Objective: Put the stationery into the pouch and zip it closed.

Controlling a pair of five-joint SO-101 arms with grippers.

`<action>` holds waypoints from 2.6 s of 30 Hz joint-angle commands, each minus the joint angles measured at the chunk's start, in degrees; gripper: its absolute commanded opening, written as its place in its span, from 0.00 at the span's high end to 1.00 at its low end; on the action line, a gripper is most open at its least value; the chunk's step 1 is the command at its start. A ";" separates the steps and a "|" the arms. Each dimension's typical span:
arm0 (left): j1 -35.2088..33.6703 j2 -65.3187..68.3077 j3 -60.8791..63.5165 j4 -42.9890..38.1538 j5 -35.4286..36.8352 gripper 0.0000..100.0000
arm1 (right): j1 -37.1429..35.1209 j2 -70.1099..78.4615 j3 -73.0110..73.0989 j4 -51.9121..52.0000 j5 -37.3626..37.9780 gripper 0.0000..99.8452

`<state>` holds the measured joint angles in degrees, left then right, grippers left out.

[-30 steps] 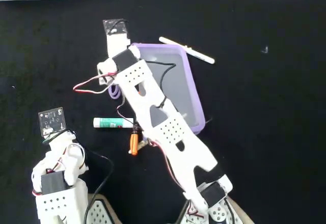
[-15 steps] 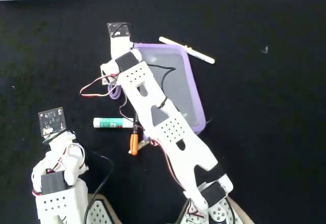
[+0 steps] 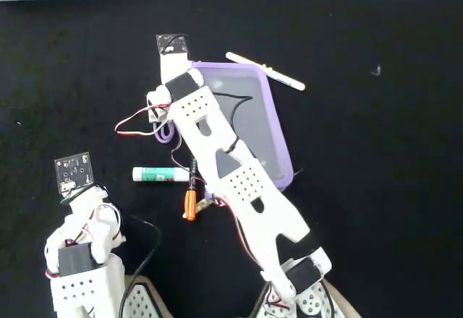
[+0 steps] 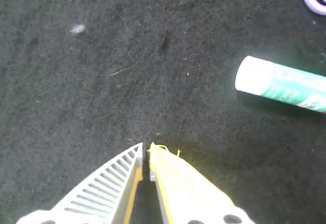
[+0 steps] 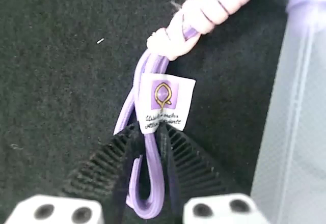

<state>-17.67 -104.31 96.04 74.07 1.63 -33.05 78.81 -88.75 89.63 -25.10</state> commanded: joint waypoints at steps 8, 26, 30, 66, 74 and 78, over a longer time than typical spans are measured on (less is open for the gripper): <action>-0.31 -0.26 1.27 -0.88 0.26 0.97 | -0.09 -3.30 -6.90 3.96 -0.09 0.99; 0.04 -0.26 1.27 -0.88 0.35 0.97 | -5.27 -39.08 -6.90 7.12 32.26 0.99; 0.04 -0.26 1.27 -0.88 0.18 0.97 | -4.84 -46.29 -6.90 5.89 36.13 0.99; 36.97 -0.26 -14.20 -40.26 12.75 0.75 | -4.66 -63.87 -6.64 10.37 37.54 0.99; 39.16 -0.26 -16.13 -42.64 23.91 0.74 | -4.84 -63.87 -6.46 10.37 37.54 0.99; 39.25 -0.26 -17.27 -43.34 24.35 0.74 | -4.84 -63.87 -6.37 10.46 37.54 0.99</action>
<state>21.27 -104.31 83.30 32.22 24.66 -38.59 17.19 -92.97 99.03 11.91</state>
